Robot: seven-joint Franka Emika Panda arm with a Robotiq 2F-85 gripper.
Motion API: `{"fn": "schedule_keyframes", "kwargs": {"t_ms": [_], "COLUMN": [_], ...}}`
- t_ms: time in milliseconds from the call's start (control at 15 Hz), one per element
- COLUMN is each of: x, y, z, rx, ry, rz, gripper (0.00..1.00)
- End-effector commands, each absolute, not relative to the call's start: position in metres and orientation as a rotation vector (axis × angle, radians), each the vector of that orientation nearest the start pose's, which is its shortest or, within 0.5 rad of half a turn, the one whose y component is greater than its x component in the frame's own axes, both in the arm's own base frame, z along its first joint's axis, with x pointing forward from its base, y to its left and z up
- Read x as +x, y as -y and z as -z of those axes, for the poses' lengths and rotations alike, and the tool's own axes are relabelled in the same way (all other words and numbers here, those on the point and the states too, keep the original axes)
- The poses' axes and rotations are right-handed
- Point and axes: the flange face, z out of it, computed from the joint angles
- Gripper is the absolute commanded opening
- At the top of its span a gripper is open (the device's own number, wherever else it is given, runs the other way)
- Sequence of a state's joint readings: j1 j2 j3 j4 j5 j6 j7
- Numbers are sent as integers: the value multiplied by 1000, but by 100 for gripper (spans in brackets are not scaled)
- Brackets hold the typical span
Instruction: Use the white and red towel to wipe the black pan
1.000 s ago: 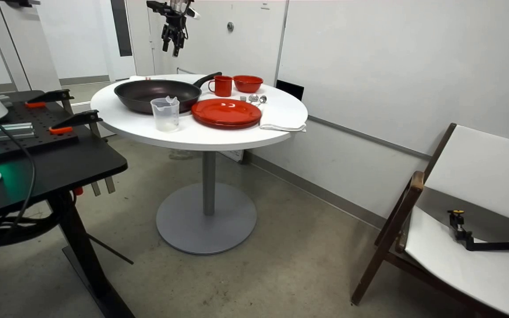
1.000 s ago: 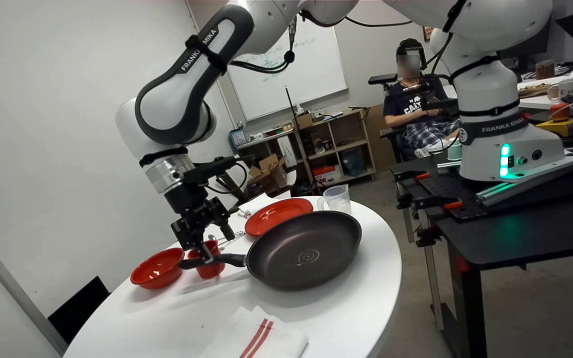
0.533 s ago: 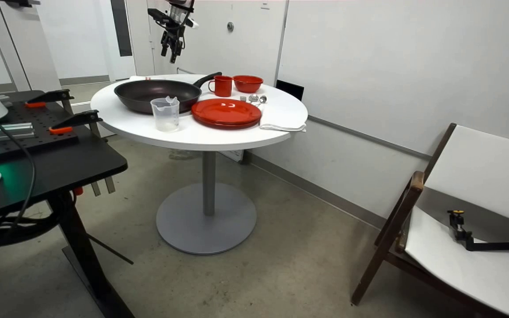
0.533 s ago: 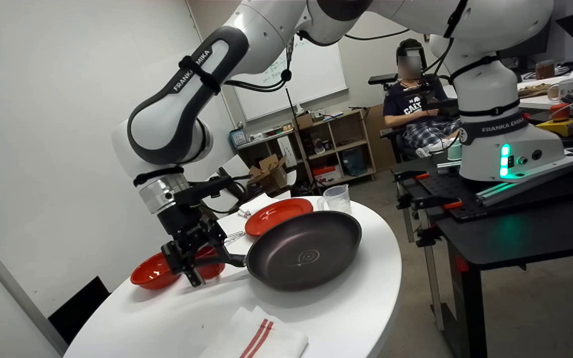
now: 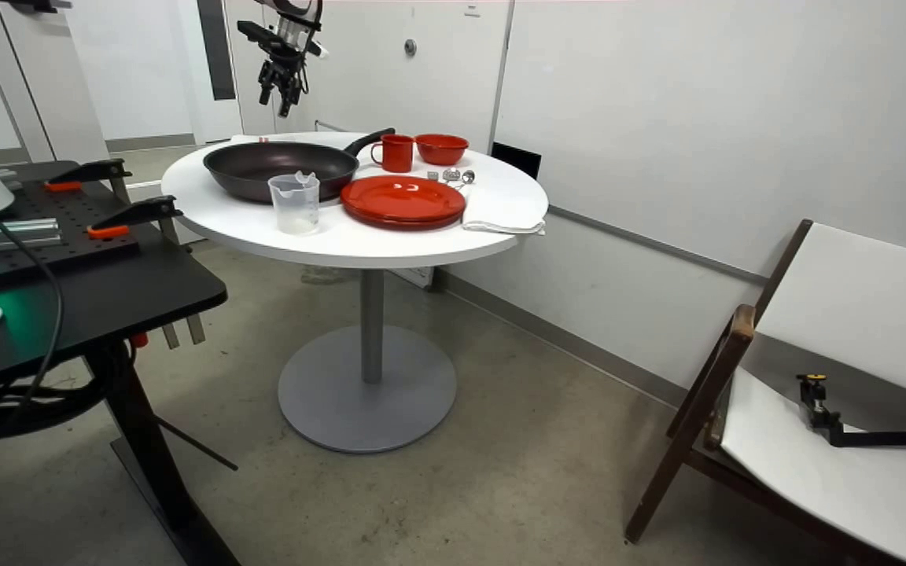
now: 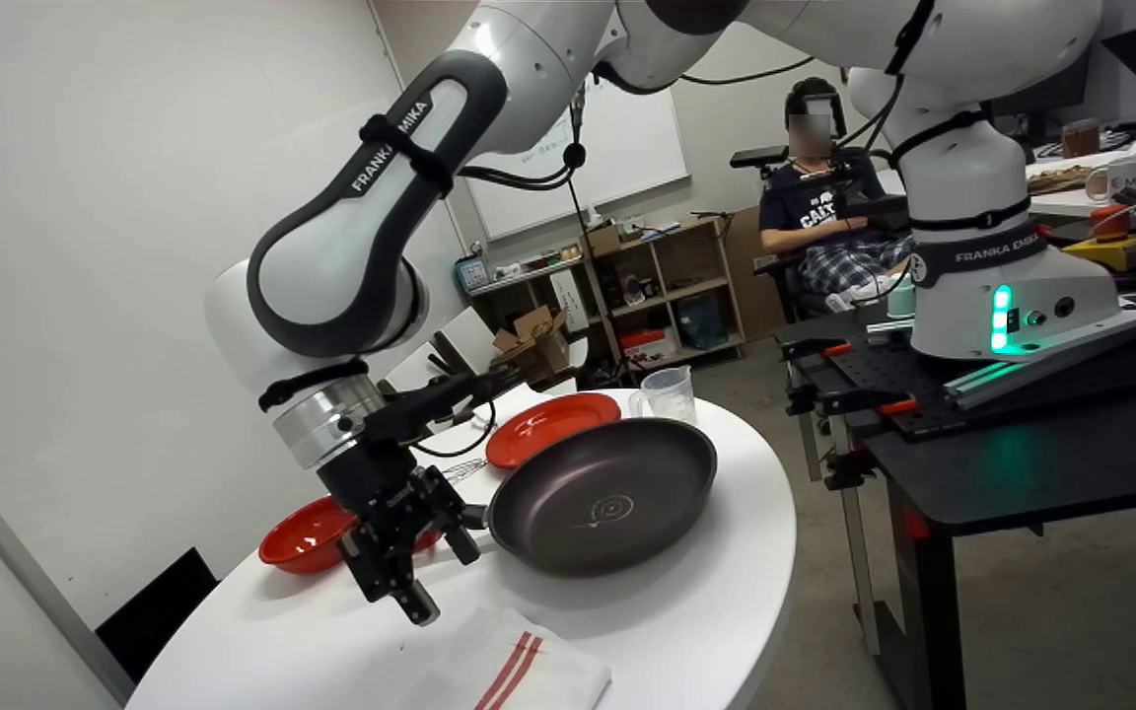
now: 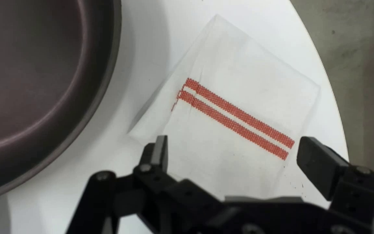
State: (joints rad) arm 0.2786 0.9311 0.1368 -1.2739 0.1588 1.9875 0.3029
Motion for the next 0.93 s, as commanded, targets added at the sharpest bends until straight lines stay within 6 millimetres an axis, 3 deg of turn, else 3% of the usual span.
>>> {"fn": "schedule_keyframes", "kwargs": {"t_ms": [0,467,867], "x": [660,657,661], "y": [-284,-273,-273], "z": [-168,-146,-130], "rx": [-2957,-2971,-2989], "ry": [177,489,498], "rz": [-457,-504,-476], "gripper": [100,100,100]}}
